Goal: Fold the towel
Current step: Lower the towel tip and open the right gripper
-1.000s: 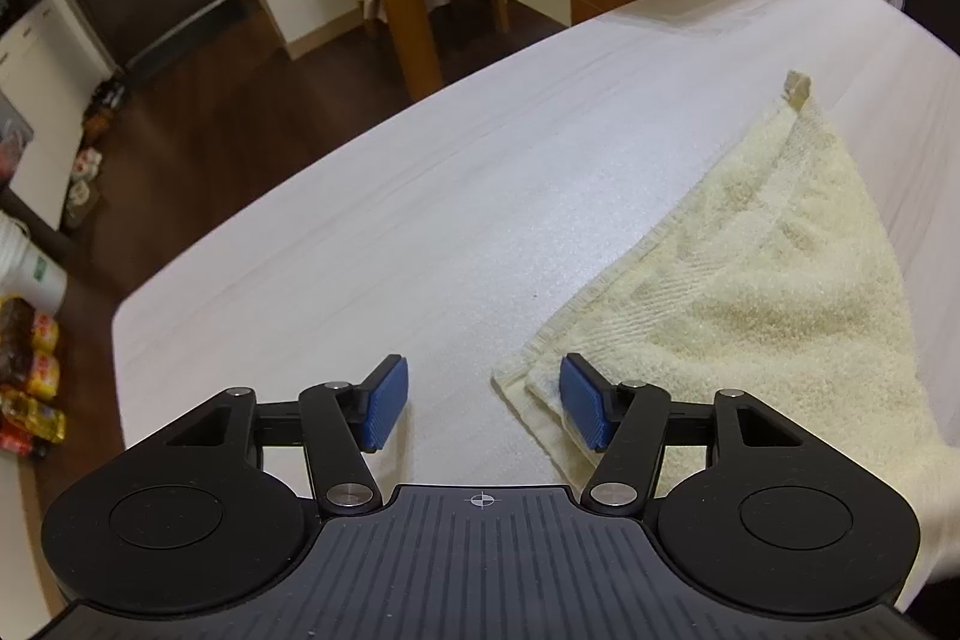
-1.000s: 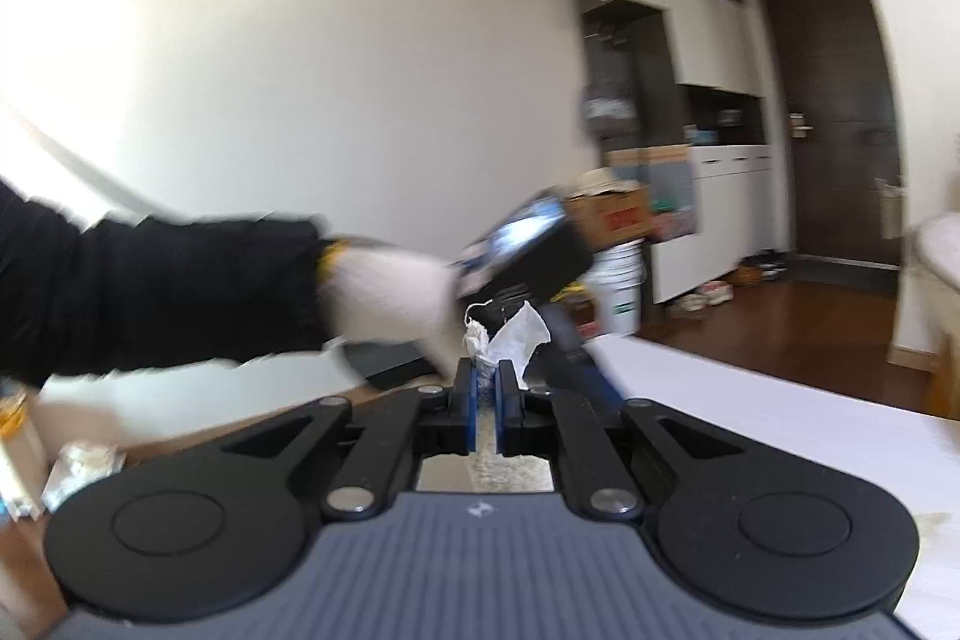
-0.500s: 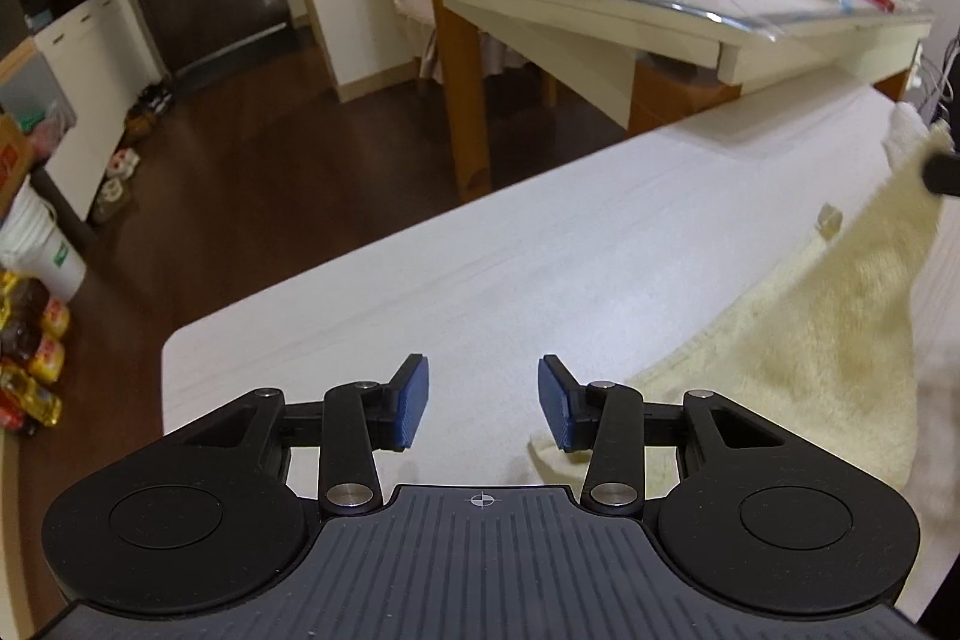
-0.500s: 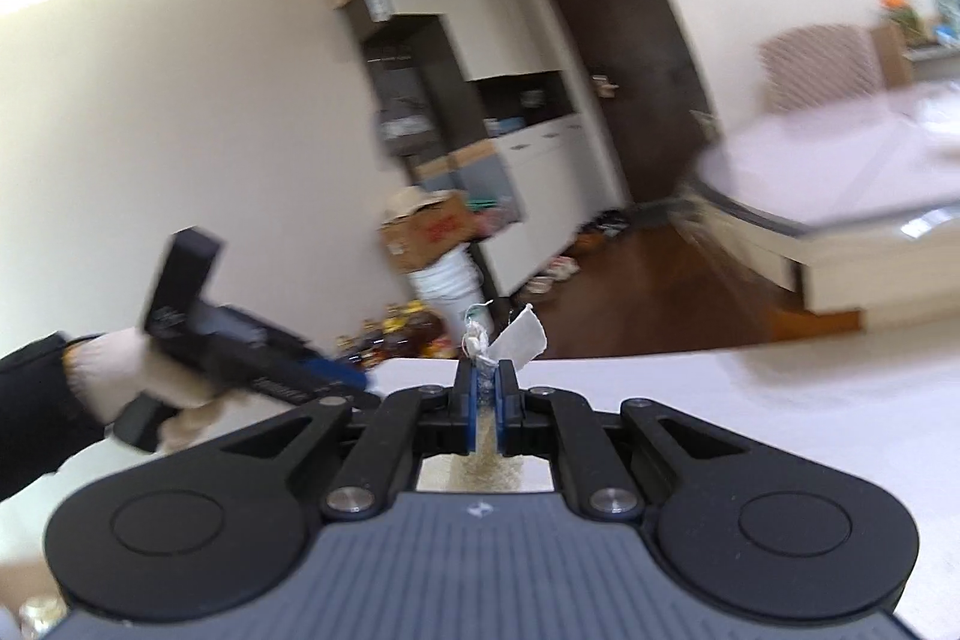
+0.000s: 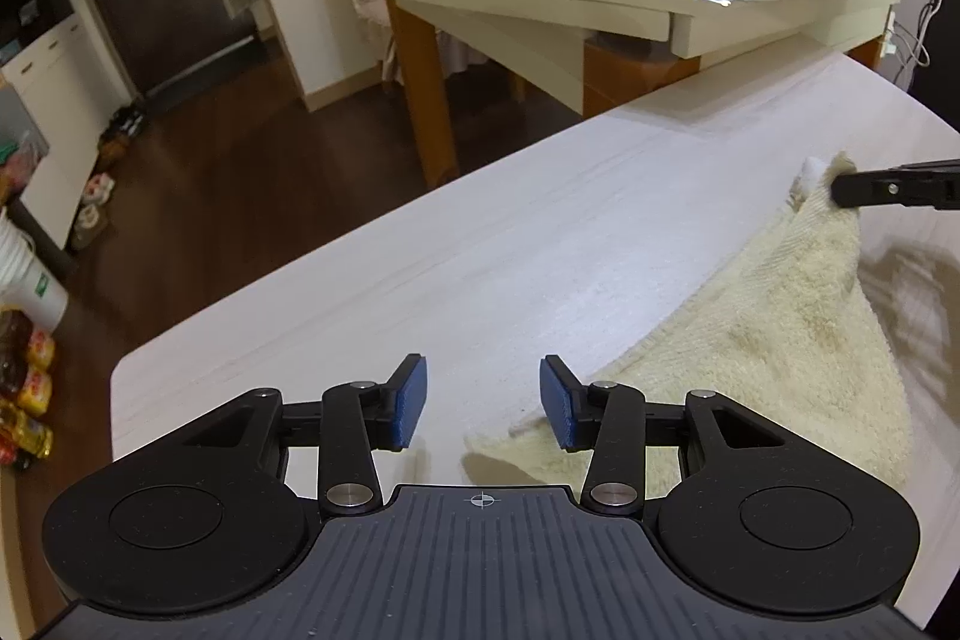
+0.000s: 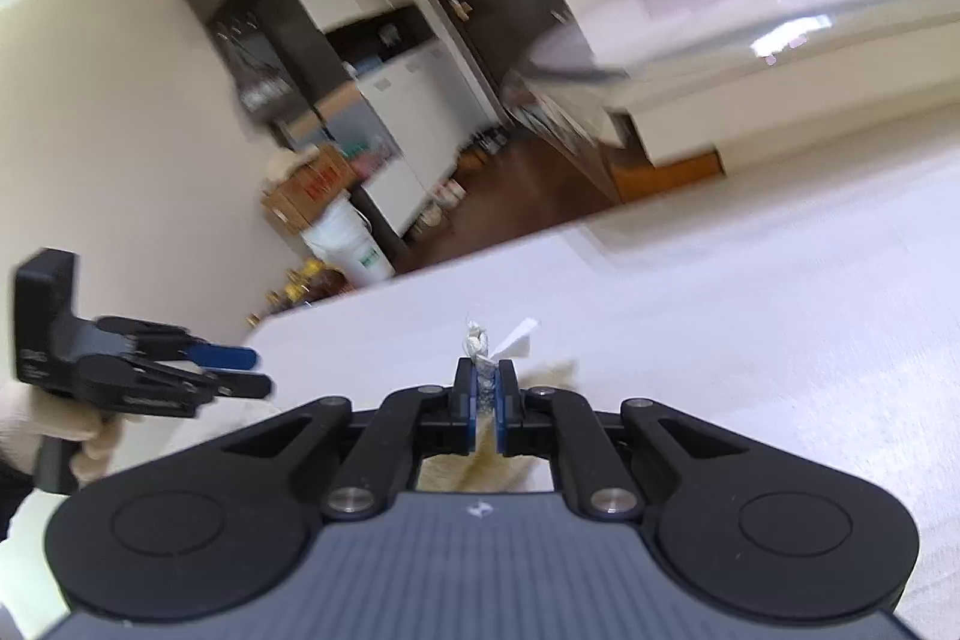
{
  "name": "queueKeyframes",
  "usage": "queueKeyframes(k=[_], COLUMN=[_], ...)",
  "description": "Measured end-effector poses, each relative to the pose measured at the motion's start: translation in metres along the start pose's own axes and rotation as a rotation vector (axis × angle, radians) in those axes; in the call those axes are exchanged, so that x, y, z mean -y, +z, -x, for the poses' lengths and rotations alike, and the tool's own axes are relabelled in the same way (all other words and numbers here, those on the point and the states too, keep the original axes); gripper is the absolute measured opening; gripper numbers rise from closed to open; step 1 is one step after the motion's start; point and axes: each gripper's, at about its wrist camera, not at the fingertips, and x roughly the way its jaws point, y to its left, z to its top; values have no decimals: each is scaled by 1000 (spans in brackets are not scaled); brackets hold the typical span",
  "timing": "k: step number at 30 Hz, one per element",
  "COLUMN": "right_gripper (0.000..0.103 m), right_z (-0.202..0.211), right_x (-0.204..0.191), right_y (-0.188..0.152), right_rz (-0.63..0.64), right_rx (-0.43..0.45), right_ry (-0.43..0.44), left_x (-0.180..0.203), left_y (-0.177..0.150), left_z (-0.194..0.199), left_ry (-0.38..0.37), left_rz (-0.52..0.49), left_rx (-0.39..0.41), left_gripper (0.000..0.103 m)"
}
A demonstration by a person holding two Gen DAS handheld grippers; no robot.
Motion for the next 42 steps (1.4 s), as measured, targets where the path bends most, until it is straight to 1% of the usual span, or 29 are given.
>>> queueKeyframes(k=[3, 5, 7, 10, 12, 15, 18, 20, 22, 25, 26, 28, 30, 32, 34, 36, 39, 41, 42], right_gripper=[8, 17, 21, 21, 21, 21, 20, 20, 20, 18, 15, 15, 15, 16, 16, 16, 16, 16, 16], right_z=[-5, -8, -7, 3, 11, 16, 15, 14, 8, 0, -3, -2, 1, -2, -7, -12, -11, -11, -8], right_x=[2, 3, 5, 8, 6, -6, -26, -37, -46, -46, -42, -39, -41, -44, -45, -48, -51, -50, -51], right_y=[0, 1, 1, 4, 4, -2, -10, -13, -15, -16, -15, -15, -13, -11, -11, -12, -11, -9, -6], right_rz=[10, 18, 24, 43, 61, 116, 213, 265, 316, 342, 335, 322, 328, 347, 374, 431, 471, 477, 478], right_rx=[-16, -28, -24, 38, 62, 28, -5, -23, -57, -100, -106, -104, -82, -81, -93, -122, -147, -143, -123], right_ry=[-27, -46, -61, -91, -85, -20, 28, 41, 38, -27, -45, -37, -29, -42, -53, -68, -77, -72, -67], left_x=[2, 1, 0, -1, -1, 4, 12, 16, 18, 18, 17, 16, 15, 13, 12, 12, 14, 14, 15], left_y=[-2, -3, -3, -6, -9, -11, -14, -16, -19, -21, -22, -22, -23, -22, -21, -22, -22, -22, -22], left_z=[-2, -1, 1, 10, 16, 20, 15, 10, 4, 1, 0, -1, -2, -3, -3, -3, -2, -2, -2], left_ry=[-3, -1, 3, 15, 7, 1, 6, 7, 13, 14, 14, 14, 13, 12, 14, 17, 28, 33, 36], left_rz=[-2, 2, 8, 12, 13, 4, -14, -17, -23, -17, -14, -11, -8, 2, 11, 20, 28, 35, 40], left_rx=[-4, -2, 3, 10, 16, 16, 4, -5, -14, -15, -13, -9, -8, -13, -17, -19, -19, -20, -21], left_gripper=[46, 46, 46, 47, 47, 48, 48, 48, 49, 50, 52, 53, 56, 60, 61, 61, 61, 61, 61])
